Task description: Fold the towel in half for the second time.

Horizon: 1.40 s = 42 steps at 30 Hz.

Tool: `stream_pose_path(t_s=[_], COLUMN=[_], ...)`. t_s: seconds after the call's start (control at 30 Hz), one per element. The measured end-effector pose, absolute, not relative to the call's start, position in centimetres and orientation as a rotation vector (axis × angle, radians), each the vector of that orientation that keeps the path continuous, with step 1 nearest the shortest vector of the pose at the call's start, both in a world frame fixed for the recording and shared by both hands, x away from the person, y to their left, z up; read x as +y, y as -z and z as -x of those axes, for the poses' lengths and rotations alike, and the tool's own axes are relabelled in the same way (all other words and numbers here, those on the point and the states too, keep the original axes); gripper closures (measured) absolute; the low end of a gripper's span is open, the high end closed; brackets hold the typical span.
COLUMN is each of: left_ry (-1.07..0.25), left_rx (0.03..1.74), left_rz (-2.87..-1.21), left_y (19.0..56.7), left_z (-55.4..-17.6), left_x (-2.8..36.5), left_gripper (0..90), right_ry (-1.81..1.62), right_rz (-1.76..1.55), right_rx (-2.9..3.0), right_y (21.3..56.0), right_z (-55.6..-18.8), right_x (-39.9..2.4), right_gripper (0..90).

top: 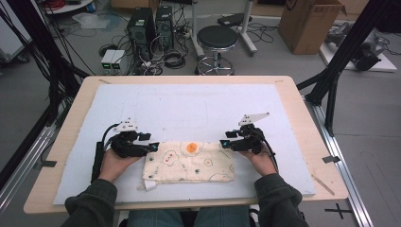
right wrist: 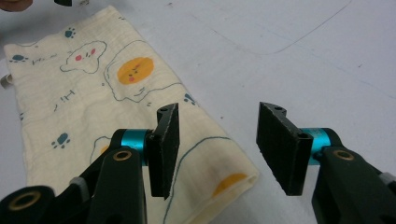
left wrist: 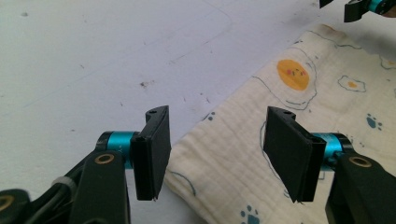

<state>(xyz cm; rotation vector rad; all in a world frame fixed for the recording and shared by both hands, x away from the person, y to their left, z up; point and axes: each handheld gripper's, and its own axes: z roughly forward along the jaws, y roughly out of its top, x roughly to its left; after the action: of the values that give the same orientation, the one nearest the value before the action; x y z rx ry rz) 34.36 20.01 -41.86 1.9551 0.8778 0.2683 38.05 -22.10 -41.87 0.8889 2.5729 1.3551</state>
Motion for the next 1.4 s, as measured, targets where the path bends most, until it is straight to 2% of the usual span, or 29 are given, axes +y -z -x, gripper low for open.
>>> stream_pose_path(t_s=[0.43, 0.87, 1.1, 1.27, 1.4], left_ry=[-0.336, -0.265, -0.266, -0.253, -0.257], left_rx=[1.010, 1.007, 0.984, 0.955, 0.950], left_rz=[-1.935, -2.032, -2.057, -2.078, -2.085], left_y=[43.1, 44.1, 44.3, 44.2, 44.1], left_z=[-36.1, -36.5, -36.4, -36.3, -36.1], left_x=[20.6, 20.2, 20.0, 19.9, 19.8], left_gripper=[51.3, 58.2, 67.1, 80.3, 83.5], right_ry=[-1.294, -1.304, -1.207, -1.191, -1.194], right_rz=[-0.938, -1.009, -0.937, -0.907, -0.910], right_rx=[2.587, 2.628, 2.670, 2.689, 2.703], right_y=[42.7, 44.0, 44.0, 44.0, 43.9], right_z=[-38.9, -39.3, -38.9, -38.7, -38.7], right_x=[-22.0, -23.0, -22.3, -22.1, -22.1], right_gripper=[50.3, 57.0, 68.8, 79.9, 82.4])
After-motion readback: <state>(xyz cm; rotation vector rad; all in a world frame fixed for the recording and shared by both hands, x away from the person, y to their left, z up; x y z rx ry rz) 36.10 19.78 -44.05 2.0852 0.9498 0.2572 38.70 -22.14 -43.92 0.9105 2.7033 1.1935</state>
